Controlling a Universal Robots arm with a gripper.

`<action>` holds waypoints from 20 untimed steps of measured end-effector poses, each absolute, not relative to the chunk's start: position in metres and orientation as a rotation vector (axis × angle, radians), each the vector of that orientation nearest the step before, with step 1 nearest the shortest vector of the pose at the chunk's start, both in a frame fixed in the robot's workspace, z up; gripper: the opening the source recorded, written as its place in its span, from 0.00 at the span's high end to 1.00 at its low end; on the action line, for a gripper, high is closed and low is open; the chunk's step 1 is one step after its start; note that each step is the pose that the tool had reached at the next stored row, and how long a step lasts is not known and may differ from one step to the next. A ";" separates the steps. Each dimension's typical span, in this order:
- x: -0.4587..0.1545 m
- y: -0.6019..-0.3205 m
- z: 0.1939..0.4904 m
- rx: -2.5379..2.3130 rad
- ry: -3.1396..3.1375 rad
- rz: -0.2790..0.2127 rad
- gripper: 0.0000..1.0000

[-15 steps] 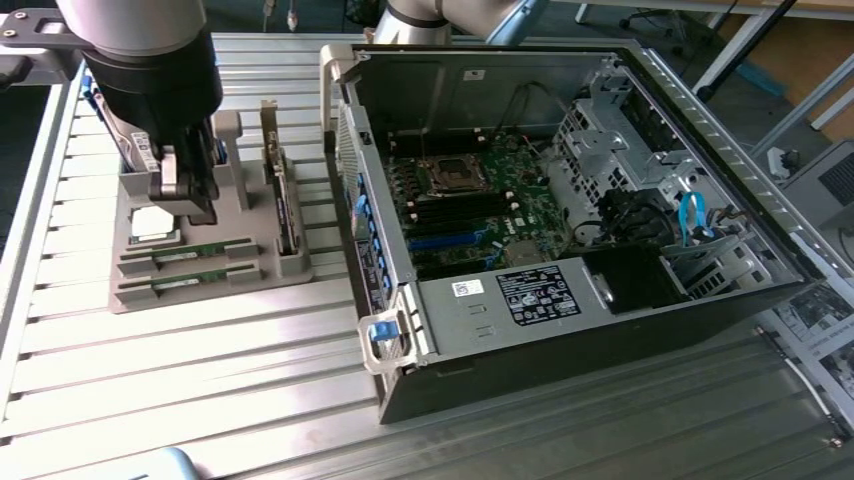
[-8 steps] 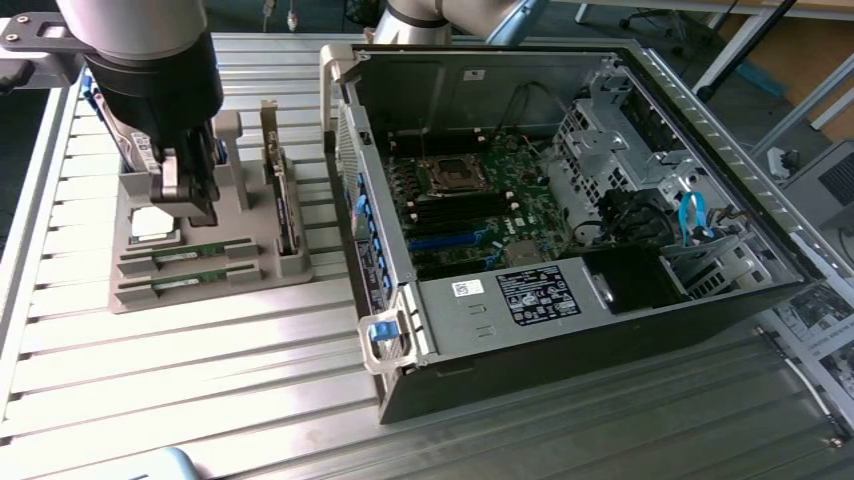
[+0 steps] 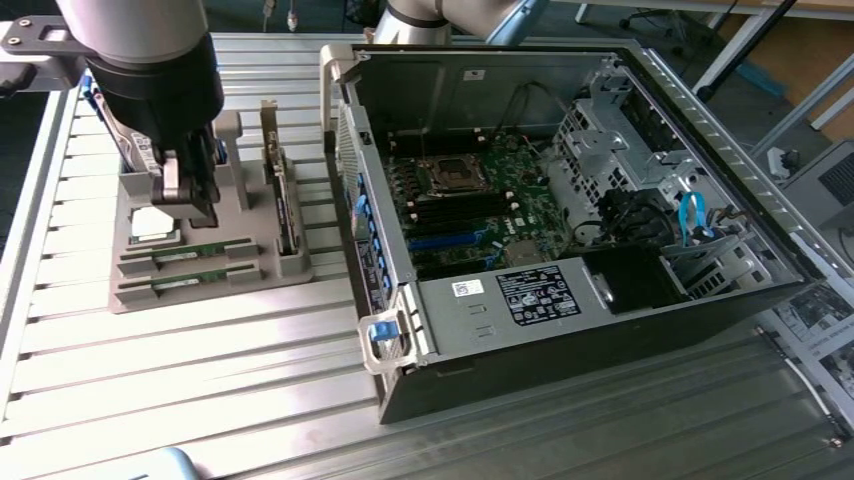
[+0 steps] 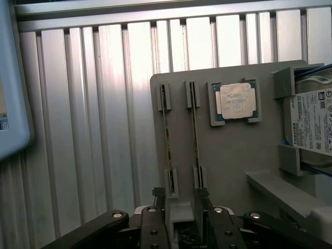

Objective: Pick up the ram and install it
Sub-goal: 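Pick up the ram and move it above insertion slot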

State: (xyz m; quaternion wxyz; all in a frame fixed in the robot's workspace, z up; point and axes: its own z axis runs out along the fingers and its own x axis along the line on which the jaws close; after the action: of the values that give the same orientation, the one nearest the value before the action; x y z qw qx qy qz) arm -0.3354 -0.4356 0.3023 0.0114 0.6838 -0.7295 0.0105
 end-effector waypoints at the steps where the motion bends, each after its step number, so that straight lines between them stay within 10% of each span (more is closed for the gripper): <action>1: -0.335 -0.436 0.302 2.133 -2.275 0.033 0.64; 20: -0.336 -0.436 0.295 2.134 -2.274 0.033 0.64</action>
State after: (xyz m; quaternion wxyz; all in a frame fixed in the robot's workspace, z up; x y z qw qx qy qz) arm -0.3361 -0.4356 0.2953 0.0114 0.6841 -0.7292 0.0105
